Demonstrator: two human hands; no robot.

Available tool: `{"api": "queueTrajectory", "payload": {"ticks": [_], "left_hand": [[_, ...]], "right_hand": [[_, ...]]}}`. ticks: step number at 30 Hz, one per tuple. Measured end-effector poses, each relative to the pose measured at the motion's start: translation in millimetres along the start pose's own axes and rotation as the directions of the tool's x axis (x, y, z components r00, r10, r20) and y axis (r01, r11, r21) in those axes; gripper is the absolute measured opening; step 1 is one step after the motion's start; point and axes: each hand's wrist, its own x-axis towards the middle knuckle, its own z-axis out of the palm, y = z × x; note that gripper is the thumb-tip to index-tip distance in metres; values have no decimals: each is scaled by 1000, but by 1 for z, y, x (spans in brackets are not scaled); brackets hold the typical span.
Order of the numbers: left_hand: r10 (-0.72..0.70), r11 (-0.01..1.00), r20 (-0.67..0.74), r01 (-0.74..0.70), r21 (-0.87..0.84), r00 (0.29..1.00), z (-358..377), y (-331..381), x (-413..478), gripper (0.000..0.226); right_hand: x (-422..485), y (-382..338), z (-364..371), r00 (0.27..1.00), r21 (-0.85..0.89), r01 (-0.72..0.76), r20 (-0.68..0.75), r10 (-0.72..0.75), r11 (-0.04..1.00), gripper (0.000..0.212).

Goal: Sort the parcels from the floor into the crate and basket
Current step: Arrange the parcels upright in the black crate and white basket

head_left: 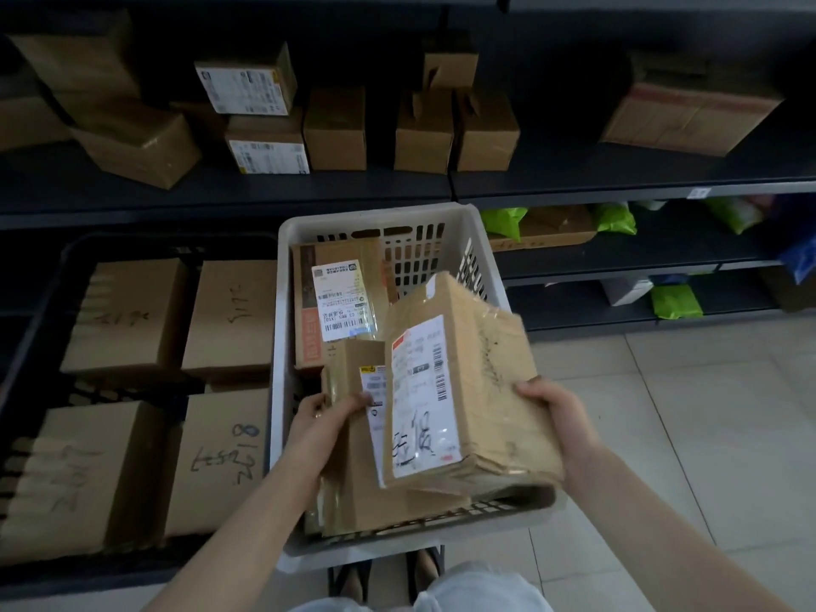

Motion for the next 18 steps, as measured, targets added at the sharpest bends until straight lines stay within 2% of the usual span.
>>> {"api": "queueTrajectory", "payload": {"ticks": [1,2,4,5,7,9,11,12,14,16,18], "left_hand": [[12,1000,1,-12,19,1000,-3,5,-5,90],[35,999,10,-35,28,999,-9,13,-11,88],[115,991,1,-115,64,993,-27,31,-23,92],[162,984,-14,-160,77,987,-39,41,-29,94],[241,969,-43,-238,67,970,-66,56,-36,96],[272,962,-71,-274,-15,960,-88,65,-36,77],[249,952,-97,-262,-158,964,-100,70,-32,45],[219,948,-106,-237,-214,970,-102,72,-28,38],[217,927,-114,-241,-288,970,-99,78,-22,43],[250,915,-156,-286,-283,956,-91,84,-18,39],[252,926,-189,-294,-237,949,-83,85,-13,31]], "right_hand": [[-3,-10,-2,999,-22,31,-12,-32,999,62],[-5,-26,-3,997,-55,77,-26,-79,995,54],[-5,-67,-1,975,-148,193,-82,-206,970,25],[-1,-86,2,959,-207,245,-92,-268,947,28],[15,-116,12,935,-346,319,-40,-353,882,53],[37,-127,30,924,-538,325,5,-382,778,60],[67,-126,51,928,-697,287,32,-371,658,71],[83,-124,62,924,-764,277,44,-381,583,76],[112,-117,84,889,-852,291,73,-453,434,70],[137,-110,97,812,-936,284,119,-572,209,56],[159,-104,95,787,-984,178,145,-600,-5,54]]}}
